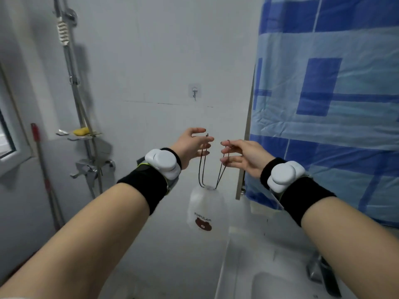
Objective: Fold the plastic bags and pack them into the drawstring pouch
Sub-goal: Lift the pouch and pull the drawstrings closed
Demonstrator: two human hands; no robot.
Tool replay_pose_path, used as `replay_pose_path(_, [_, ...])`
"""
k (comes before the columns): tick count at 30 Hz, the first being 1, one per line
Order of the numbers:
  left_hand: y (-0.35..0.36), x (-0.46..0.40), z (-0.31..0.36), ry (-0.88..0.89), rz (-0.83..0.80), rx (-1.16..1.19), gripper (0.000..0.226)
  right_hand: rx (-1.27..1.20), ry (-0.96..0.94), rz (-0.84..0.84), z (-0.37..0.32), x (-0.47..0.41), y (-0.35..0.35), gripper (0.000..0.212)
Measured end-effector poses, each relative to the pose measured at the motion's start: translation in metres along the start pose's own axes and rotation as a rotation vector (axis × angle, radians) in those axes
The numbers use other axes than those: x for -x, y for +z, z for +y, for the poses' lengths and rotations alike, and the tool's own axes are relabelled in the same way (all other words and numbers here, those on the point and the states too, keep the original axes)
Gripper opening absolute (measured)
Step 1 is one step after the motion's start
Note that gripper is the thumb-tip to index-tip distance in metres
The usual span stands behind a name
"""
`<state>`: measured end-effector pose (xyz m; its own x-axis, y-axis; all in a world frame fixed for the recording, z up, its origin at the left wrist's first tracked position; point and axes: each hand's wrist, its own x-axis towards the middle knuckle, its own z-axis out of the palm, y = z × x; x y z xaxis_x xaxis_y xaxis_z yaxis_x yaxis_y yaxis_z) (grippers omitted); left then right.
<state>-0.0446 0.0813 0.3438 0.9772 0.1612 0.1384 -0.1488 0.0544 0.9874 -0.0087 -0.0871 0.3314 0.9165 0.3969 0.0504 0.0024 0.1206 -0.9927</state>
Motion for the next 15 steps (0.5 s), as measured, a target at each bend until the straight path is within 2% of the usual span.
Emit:
replay_pose_path(5, [-0.004, -0.013, 0.020, 0.031, 0.062, -0.073, 0.044, -0.007, -0.011, -0.152, -0.028, -0.023, 0.024, 0.024])
replay_pose_path(8, [-0.007, -0.022, 0.027, 0.019, 0.099, -0.096, 0.045, 0.081, -0.073, -0.170, -0.039, -0.041, 0.032, 0.025])
replay_pose_path(12, [-0.010, -0.037, 0.033, 0.024, 0.061, -0.136, 0.053, 0.169, -0.106, -0.230, -0.042, -0.063, 0.040, 0.024])
replay_pose_path(15, [-0.013, -0.055, 0.040, 0.027, 0.045, -0.194, 0.048, 0.271, -0.126, -0.184, -0.047, -0.083, 0.044, 0.023])
